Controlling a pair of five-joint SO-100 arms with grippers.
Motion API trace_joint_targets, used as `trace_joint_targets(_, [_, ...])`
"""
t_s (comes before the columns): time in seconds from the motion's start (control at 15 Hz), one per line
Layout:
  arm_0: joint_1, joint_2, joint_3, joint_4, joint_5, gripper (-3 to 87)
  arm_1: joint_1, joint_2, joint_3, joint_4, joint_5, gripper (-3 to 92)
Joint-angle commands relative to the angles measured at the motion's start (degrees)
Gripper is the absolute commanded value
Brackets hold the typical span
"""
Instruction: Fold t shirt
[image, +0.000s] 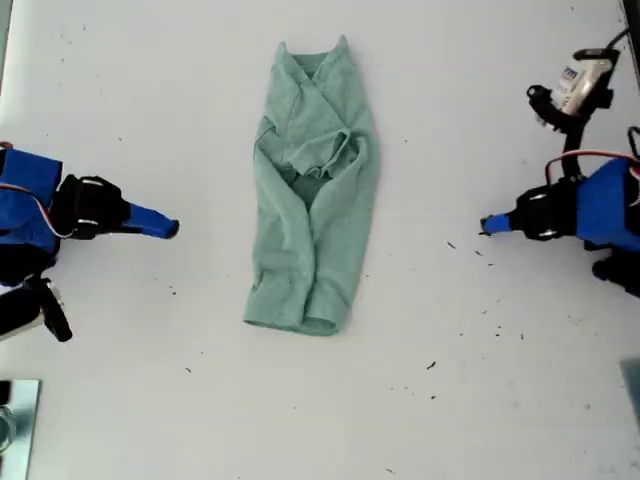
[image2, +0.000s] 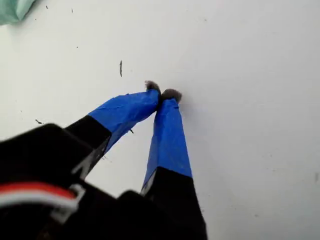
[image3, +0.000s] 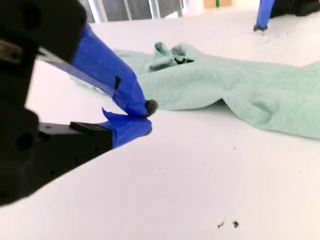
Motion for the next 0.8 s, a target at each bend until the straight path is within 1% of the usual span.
trace_joint_targets(0.0, [3.6,-23.9,-23.9,3.1,-2.4,-0.2,-6.2,-32.1,-27.3,-2.7,2.4,1.6])
trace_joint_targets(0.07, [4.9,-35.2,-36.6,6.9,-1.0,3.5,-8.6,-48.2,-44.5,0.4,2.6,1.9])
trace_joint_targets(0.13, [6.1,-45.4,-48.3,11.3,0.8,16.2,-10.5,-61.0,-60.7,4.2,3.3,16.0])
trace_joint_targets(0.2, [7.5,-54.1,-58.4,13.9,4.0,23.5,-12.3,-70.9,-74.7,7.6,3.3,25.3])
trace_joint_targets(0.27, [8.7,-61.7,-67.0,16.0,6.7,28.2,-13.8,-79.9,-87.2,11.0,2.8,32.6])
trace_joint_targets(0.33, [9.7,-68.4,-73.7,17.8,8.3,32.5,-15.0,-88.2,-98.4,14.9,2.8,34.6])
trace_joint_targets(0.4, [10.2,-73.5,-78.1,18.7,9.1,33.7,-15.9,-95.4,-107.4,17.8,3.4,35.3])
trace_joint_targets(0.47, [10.3,-76.7,-79.8,18.5,9.3,34.4,-16.7,-100.2,-112.6,18.2,4.4,35.2])
trace_joint_targets(0.53, [9.9,-79.7,-80.2,18.0,9.4,34.7,-17.2,-103.8,-116.0,18.2,5.6,34.8])
trace_joint_targets(0.73, [9.6,-87.1,-80.3,15.3,9.7,34.1,-17.9,-108.4,-117.2,15.3,8.0,33.2])
